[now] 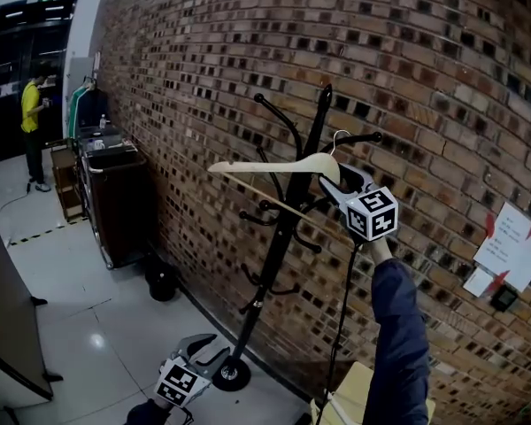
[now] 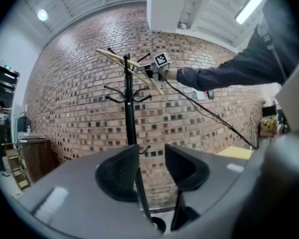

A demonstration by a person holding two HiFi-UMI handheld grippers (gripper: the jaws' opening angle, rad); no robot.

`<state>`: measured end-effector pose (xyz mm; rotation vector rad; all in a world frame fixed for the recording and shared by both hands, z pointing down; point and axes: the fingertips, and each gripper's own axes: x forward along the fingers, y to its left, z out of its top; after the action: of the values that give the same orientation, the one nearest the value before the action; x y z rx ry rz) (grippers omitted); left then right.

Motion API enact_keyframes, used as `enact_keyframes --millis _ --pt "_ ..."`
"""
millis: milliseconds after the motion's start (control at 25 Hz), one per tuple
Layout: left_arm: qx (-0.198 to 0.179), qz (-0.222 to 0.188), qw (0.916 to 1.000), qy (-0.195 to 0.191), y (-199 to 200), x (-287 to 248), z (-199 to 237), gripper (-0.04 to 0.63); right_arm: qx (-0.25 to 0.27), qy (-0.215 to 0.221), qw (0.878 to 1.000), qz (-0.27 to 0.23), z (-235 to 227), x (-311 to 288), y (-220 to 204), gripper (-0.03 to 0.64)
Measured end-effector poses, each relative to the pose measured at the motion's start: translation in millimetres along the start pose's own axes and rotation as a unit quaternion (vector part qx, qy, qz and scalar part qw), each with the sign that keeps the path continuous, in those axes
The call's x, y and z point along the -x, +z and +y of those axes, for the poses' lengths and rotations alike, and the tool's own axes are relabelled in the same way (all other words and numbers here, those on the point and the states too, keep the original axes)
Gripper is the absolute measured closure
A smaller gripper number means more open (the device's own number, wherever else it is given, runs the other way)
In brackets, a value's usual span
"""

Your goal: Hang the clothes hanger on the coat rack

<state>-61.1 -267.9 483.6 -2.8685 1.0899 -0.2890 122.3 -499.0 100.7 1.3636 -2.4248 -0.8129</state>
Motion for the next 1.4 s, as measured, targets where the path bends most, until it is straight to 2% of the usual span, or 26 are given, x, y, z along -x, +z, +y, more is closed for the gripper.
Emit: enact_keyframes --millis 160,360,680,840,1040,1200,1400 --pt "0.0 0.002 1.0 0.003 0 0 -3 0.425 0.017 -0.021 1.0 0.001 -1 -15 -9 0.404" --pt "-0.002 -0.001 1.0 0.005 4 1 -9 0.425 0.021 -0.039 0.999 0.026 2 -21 -23 0.403" --pt "-0.006 -0.006 1.0 0.004 12 7 -12 0.425 0.017 -0.054 0.998 -0.016 16 29 3 0.403" --pt "-0.031 -0.037 0.9988 -0.007 52 7 -6 0.425 0.035 -0.048 0.998 -0.03 60 75 14 0.405" --pt "-0.101 -0.069 0.9923 -0.019 119 5 1 0.425 0.029 -0.03 0.997 -0.06 138 131 17 0.412" --pt "-0.141 -0.087 0.9856 -0.031 159 -3 -2 0.428 0.012 -0.028 0.996 -0.082 185 167 16 0.423" --pt "-0.151 -0.109 0.9816 -0.043 186 -8 -8 0.437 -0.035 -0.045 0.996 -0.071 224 196 0 0.406"
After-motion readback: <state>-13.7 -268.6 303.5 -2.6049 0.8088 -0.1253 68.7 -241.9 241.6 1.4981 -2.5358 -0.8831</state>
